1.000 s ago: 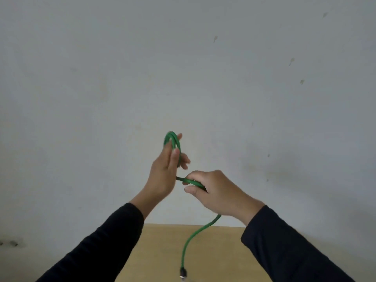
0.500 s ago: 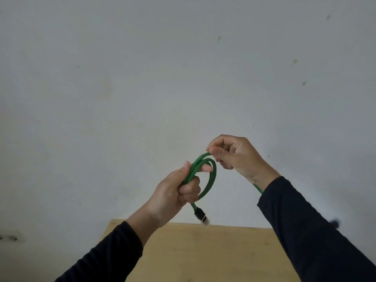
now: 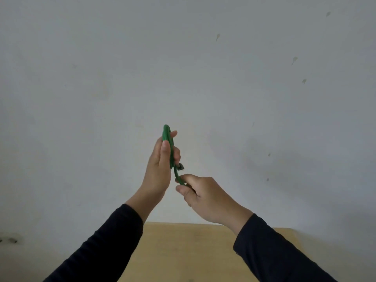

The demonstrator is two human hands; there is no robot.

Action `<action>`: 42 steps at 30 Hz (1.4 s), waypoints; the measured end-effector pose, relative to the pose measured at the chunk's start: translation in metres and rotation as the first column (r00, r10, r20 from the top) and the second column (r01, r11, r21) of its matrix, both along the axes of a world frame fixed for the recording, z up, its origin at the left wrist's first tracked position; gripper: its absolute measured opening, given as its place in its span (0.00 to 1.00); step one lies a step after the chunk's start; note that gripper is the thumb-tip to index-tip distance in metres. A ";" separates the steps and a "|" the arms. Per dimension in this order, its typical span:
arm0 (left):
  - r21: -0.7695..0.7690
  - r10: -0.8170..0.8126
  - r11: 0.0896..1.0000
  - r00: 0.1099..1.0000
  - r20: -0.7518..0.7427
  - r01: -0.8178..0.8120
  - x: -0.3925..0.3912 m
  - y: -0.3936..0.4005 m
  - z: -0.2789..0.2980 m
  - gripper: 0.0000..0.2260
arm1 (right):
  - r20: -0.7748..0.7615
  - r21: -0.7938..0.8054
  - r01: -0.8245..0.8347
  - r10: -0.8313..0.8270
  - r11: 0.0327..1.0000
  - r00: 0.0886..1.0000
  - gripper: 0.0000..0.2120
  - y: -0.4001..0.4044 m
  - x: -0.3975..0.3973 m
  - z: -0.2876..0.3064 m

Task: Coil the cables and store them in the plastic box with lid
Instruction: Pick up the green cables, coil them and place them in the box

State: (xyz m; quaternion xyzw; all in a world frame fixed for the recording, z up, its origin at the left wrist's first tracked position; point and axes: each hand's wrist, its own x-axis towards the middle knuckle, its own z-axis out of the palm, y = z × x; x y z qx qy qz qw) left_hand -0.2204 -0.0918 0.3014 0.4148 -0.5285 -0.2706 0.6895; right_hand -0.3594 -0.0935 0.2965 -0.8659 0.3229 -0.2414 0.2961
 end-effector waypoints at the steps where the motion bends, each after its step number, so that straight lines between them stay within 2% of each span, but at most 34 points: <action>1: -0.004 0.035 0.999 0.996 0.080 -0.035 0.000 0.001 -0.007 0.16 | -0.028 -0.029 -0.007 0.006 1.000 1.000 0.12 0.002 0.000 0.003; 4: 0.007 0.045 0.999 0.967 0.250 -0.049 0.000 0.006 -0.021 0.15 | -0.023 -0.074 -0.007 0.005 0.997 1.000 0.09 0.006 -0.002 0.016; 6: 0.042 -0.040 0.999 0.968 0.249 0.030 -0.004 0.012 -0.027 0.14 | 0.083 -0.029 -0.005 0.007 1.000 0.997 0.05 0.003 -0.005 0.029; 8: 0.089 -0.154 0.986 0.967 0.205 0.138 -0.008 0.018 -0.030 0.16 | 0.184 0.017 -0.023 0.019 1.000 0.983 0.04 -0.007 -0.011 0.038; 12: 0.197 -0.347 0.922 0.937 0.042 0.333 -0.006 0.022 -0.028 0.16 | 0.264 0.036 -0.050 0.039 0.998 0.964 0.13 -0.023 -0.022 0.047; 15: 0.227 -0.448 0.857 0.887 -0.114 0.462 -0.003 0.020 -0.022 0.17 | 0.305 0.009 -0.065 0.059 0.998 0.951 0.16 -0.024 -0.023 0.046; 18: 0.244 -0.505 0.804 0.840 -0.201 0.542 0.003 0.017 -0.018 0.15 | 0.299 -0.103 0.002 0.029 0.995 0.954 0.16 -0.024 -0.021 0.041; 21: 0.271 -0.535 0.776 0.822 -0.198 0.570 0.010 0.016 -0.016 0.16 | 0.237 -0.113 0.028 -0.001 0.993 0.971 0.18 -0.023 -0.018 0.038; 23: 0.280 -0.497 0.800 0.848 -0.186 0.531 0.010 0.017 -0.015 0.17 | 0.203 -0.090 0.032 -0.013 0.995 0.979 0.16 -0.024 -0.017 0.036; 24: 0.284 -0.434 0.844 0.891 -0.132 0.454 0.009 0.018 -0.015 0.18 | 0.208 -0.092 0.056 -0.036 0.994 0.977 0.13 -0.026 -0.016 0.036; 26: 0.245 -0.205 0.953 0.975 0.091 0.178 0.004 0.019 -0.020 0.21 | 0.268 -0.089 0.145 -0.116 0.985 0.956 0.09 -0.031 -0.017 0.035; 28: 0.144 -0.002 0.989 0.975 0.223 -0.031 -0.003 0.019 -0.025 0.17 | 0.342 -0.037 0.214 -0.189 0.976 0.921 0.08 -0.036 -0.018 0.033; 30: 0.108 0.098 0.986 0.966 0.239 -0.127 -0.007 0.017 -0.028 0.14 | 0.353 0.003 0.232 -0.218 0.973 0.910 0.08 -0.037 -0.015 0.031; 35: 0.123 0.171 0.975 0.977 0.128 -0.186 0.000 0.007 -0.025 0.13 | 0.287 0.050 0.165 -0.172 0.985 0.942 0.10 -0.038 -0.015 0.026; 42: 0.110 0.113 0.986 0.990 0.087 -0.123 0.014 0.001 -0.024 0.14 | 0.268 0.034 0.043 -0.051 0.998 0.962 0.17 -0.038 -0.025 0.019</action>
